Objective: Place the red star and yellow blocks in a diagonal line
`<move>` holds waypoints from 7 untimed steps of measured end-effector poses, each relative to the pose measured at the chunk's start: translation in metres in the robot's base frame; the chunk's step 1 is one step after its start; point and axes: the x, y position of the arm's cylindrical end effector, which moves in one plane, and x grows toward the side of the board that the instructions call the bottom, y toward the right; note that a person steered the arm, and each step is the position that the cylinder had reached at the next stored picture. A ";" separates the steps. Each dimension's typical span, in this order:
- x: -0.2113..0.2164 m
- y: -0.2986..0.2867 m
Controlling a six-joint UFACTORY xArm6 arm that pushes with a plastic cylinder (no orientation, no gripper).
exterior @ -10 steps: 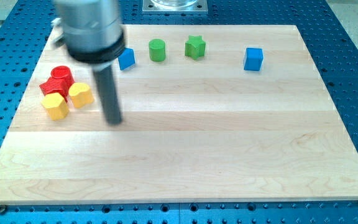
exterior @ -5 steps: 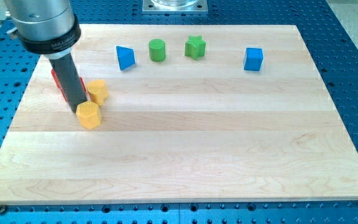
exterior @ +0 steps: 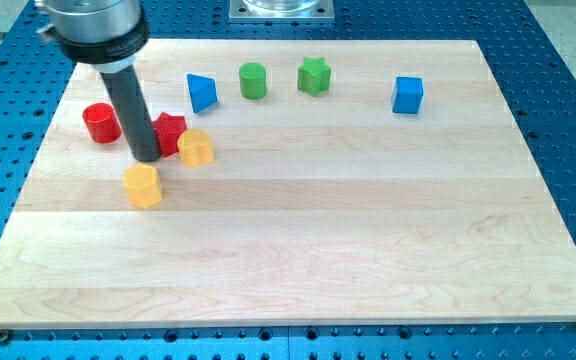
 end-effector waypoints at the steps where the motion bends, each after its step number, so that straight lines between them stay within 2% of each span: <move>1: 0.020 -0.052; 2: 0.051 -0.038; 3: 0.056 -0.028; 5: 0.095 0.021; 6: 0.060 0.040; 7: 0.060 0.028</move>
